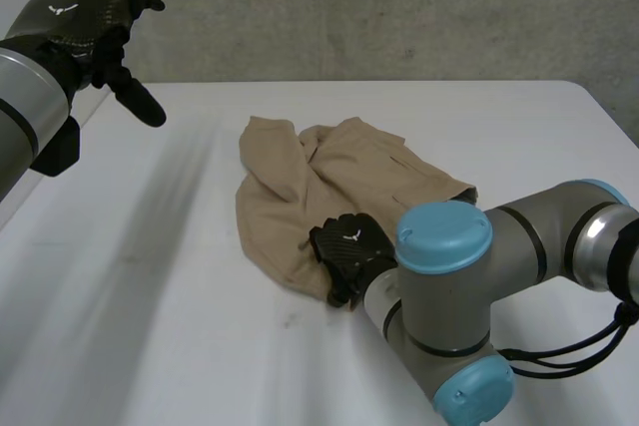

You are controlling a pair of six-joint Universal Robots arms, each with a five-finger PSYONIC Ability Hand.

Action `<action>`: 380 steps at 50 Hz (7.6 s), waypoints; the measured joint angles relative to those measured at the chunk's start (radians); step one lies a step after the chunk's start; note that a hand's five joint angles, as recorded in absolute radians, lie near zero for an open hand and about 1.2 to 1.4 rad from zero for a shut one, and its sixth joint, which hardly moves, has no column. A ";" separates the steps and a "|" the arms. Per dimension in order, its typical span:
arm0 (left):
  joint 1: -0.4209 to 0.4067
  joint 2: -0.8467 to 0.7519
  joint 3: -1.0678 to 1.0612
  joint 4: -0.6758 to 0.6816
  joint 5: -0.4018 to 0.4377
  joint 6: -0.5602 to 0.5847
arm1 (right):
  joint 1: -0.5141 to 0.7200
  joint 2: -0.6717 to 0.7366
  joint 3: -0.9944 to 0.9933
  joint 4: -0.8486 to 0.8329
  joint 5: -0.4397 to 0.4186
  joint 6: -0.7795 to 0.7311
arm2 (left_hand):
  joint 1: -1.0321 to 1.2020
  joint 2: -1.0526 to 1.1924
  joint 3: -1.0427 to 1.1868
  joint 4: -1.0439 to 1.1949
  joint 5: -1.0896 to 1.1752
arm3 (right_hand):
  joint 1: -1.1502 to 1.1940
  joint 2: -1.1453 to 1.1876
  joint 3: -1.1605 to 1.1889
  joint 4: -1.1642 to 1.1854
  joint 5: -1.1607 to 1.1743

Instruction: Fold the shorts.

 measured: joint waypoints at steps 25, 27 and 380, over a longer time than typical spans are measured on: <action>-0.007 -0.100 -0.079 0.120 0.051 0.153 | -0.042 -0.298 0.026 0.116 -0.018 -0.182 | 0.000 0.000 0.000 0.000 0.000 | 0.267 0.391 0.387 0.402 0.405; -0.011 -0.150 -0.102 0.156 0.088 0.239 | -0.047 -0.360 0.034 0.165 -0.021 -0.246 | 0.000 0.000 0.000 0.000 0.000 | 0.267 0.391 0.387 0.402 0.405; -0.096 -0.149 -0.603 0.402 -0.097 0.242 | -0.304 -0.187 0.113 0.076 0.004 -0.521 | 0.901 0.990 0.961 0.986 0.923 | 0.333 0.407 0.401 0.407 0.435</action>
